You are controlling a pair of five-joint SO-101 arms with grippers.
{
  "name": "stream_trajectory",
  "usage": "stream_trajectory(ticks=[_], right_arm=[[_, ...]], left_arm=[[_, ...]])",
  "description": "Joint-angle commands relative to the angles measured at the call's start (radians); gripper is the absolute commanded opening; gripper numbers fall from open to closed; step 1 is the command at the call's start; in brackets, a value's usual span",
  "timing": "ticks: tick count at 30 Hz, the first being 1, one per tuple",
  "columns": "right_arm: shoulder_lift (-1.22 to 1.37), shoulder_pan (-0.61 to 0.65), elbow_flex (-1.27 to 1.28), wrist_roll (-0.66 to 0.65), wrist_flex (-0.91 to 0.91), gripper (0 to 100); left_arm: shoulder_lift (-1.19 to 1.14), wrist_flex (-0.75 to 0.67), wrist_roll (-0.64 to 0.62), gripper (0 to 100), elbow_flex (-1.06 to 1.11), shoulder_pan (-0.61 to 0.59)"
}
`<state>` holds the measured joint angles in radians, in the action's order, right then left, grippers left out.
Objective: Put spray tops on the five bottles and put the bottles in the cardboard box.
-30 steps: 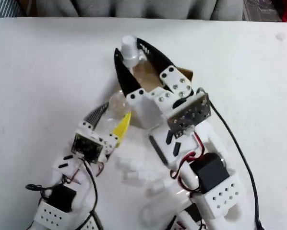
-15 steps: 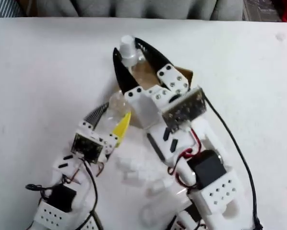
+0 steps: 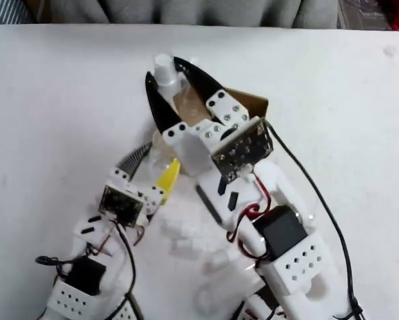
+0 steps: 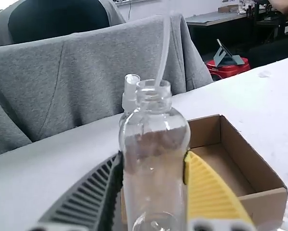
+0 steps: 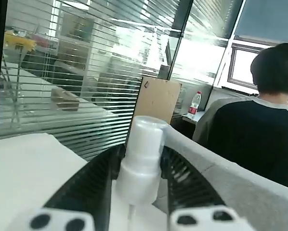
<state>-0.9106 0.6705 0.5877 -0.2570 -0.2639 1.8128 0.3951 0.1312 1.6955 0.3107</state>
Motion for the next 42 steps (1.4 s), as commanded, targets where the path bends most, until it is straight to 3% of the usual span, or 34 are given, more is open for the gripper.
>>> stream_trajectory(ticks=[1, 13, 20, 26, 31, 42], right_arm=[[0.004, 0.005, -0.018, -0.002, 0.022, 1.6], [0.074, -0.016, 0.006, -0.003, 0.018, 1.6], [0.027, -0.071, -0.018, -0.005, -0.008, 1.6], [0.030, -0.134, -0.135, -0.003, -0.191, 1.6], [0.031, -0.186, -0.186, -0.003, -0.332, 1.6], [0.030, -0.421, -0.189, -0.011, -0.753, 1.6]], left_arm=[[0.016, 0.000, 0.012, 2, -0.003, 0.002], [0.016, 0.002, 0.014, 2, -0.003, 0.002], [0.016, 0.072, 0.012, 2, -0.006, -0.019], [0.016, 0.084, -0.021, 2, -0.028, -0.053], [0.016, 0.256, -0.074, 2, -0.115, -0.047], [0.015, 0.311, -0.074, 2, -0.126, -0.044]])
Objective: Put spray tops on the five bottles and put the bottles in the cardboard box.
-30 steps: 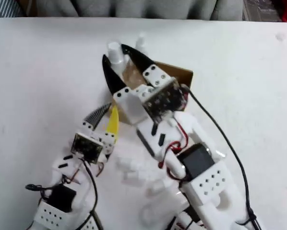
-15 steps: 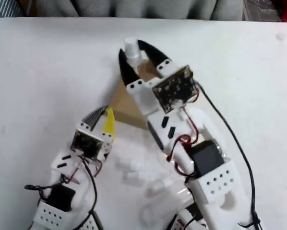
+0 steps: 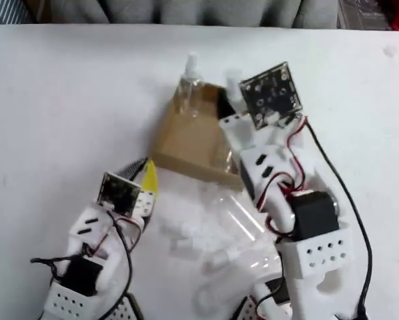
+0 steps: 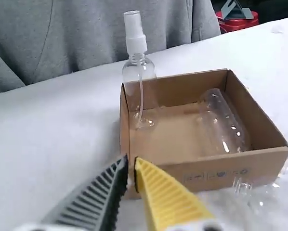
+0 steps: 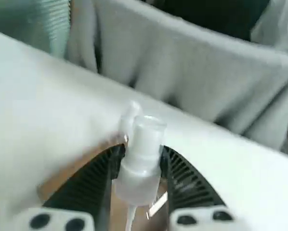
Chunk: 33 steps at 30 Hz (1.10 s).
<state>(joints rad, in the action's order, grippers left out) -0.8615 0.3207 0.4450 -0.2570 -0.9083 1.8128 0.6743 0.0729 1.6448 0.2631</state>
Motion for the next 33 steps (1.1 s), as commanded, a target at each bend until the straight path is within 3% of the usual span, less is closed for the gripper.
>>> stream_trajectory(ticks=[1, 5, 9, 14, 22, 29, 33], right_arm=[[-0.018, -0.094, -0.044, -0.011, -0.154, 1.6], [-0.002, -0.231, -0.008, -0.011, -0.286, 1.6], [0.079, -0.377, 0.087, -0.017, -0.306, 1.9], [0.228, -0.496, 0.180, -0.184, -0.303, 2.0], [0.412, -0.538, 0.193, -0.325, -0.309, 2.4], [0.501, -0.536, 0.178, -0.336, -0.305, 19.5], [0.509, -0.539, 0.094, -0.330, -0.311, 15.6]], left_arm=[[0.015, 0.034, -0.015, 2, -0.075, 0.004], [0.013, 0.035, -0.015, 2, -0.075, 0.004], [0.013, 0.083, -0.015, 2, -0.098, 0.005], [0.015, 0.124, -0.014, 2, -0.112, 0.005], [0.019, 0.051, 0.097, 2, -0.061, 0.005], [0.019, -0.107, 0.106, 2, 0.031, 0.005], [0.019, -0.101, 0.100, 9, 0.032, 0.004]])
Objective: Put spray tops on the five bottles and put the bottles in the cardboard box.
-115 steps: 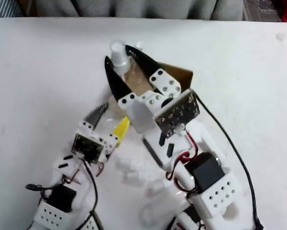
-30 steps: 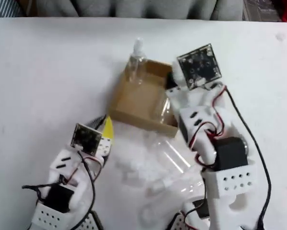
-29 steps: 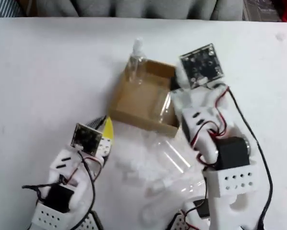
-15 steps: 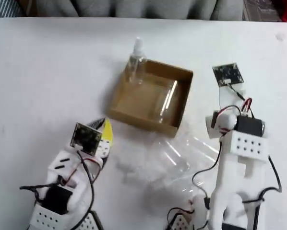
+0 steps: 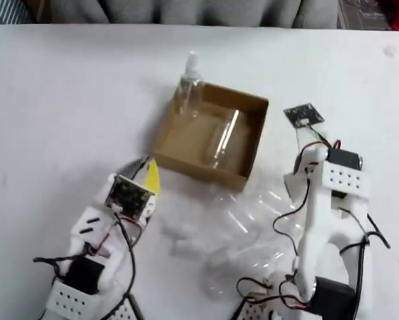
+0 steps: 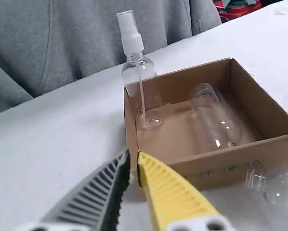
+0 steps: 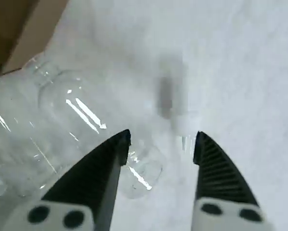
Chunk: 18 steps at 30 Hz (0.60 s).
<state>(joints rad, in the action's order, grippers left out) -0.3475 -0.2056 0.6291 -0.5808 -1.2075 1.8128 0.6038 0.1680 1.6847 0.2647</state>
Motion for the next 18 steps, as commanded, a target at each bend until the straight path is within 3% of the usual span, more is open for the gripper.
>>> stream_trajectory(ticks=[1, 4, 7, 11, 18], right_arm=[[-0.007, -0.013, -0.118, -0.006, -0.012, 14.3], [-0.007, 0.012, -0.222, -0.005, -0.064, 10.7], [-0.005, 0.076, -0.336, 0.020, -0.142, 8.7], [0.002, 0.197, -0.423, 0.313, -0.171, 8.7], [0.004, 0.378, -0.400, 0.678, 0.031, 8.8]], left_arm=[[0.019, -0.029, 0.003, 12, -0.008, 0.001], [0.016, -0.029, 0.003, 18, 0.008, -0.005], [0.016, -0.029, 0.003, 17, 0.008, -0.005], [0.016, -0.032, 0.005, 15, 0.008, -0.007], [0.016, -0.037, 0.005, 15, 0.008, -0.044]])
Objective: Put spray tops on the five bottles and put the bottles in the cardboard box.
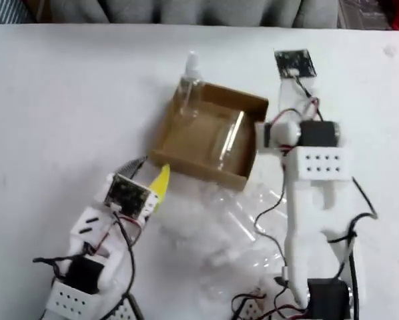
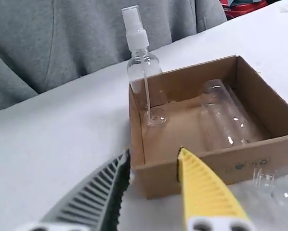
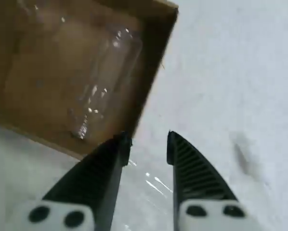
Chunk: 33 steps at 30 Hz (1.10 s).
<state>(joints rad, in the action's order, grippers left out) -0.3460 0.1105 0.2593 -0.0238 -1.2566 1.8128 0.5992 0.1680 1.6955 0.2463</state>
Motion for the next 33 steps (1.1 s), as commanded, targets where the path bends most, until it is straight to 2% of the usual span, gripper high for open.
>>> stream_trajectory(ticks=[1, 8, 12, 19, 26, 30, 33], right_arm=[[0.002, 0.081, -0.018, 0.149, 0.117, 8.8], [0.004, 0.202, 0.186, 0.258, 0.469, 8.8], [0.004, 0.208, 0.278, 0.341, 0.590, 8.9], [0.062, 0.203, 0.293, 0.361, 0.613, 19.1], [0.285, 0.194, 0.186, 0.361, 0.638, 16.6], [0.361, 0.193, 0.143, 0.457, 0.633, 16.6], [0.407, 0.194, 0.101, 0.465, 0.593, 16.7]], left_arm=[[0.016, -0.032, 0.005, 15, -0.003, -0.025], [0.016, -0.032, 0.003, 15, -0.003, -0.025], [0.016, -0.032, 0.003, 15, -0.003, -0.025], [0.016, -0.032, 0.008, 15, -0.003, -0.024], [0.016, -0.029, 0.011, 15, -0.003, -0.025], [0.016, -0.028, 0.011, 15, -0.003, -0.025], [0.016, -0.028, 0.011, 15, -0.003, -0.025]])
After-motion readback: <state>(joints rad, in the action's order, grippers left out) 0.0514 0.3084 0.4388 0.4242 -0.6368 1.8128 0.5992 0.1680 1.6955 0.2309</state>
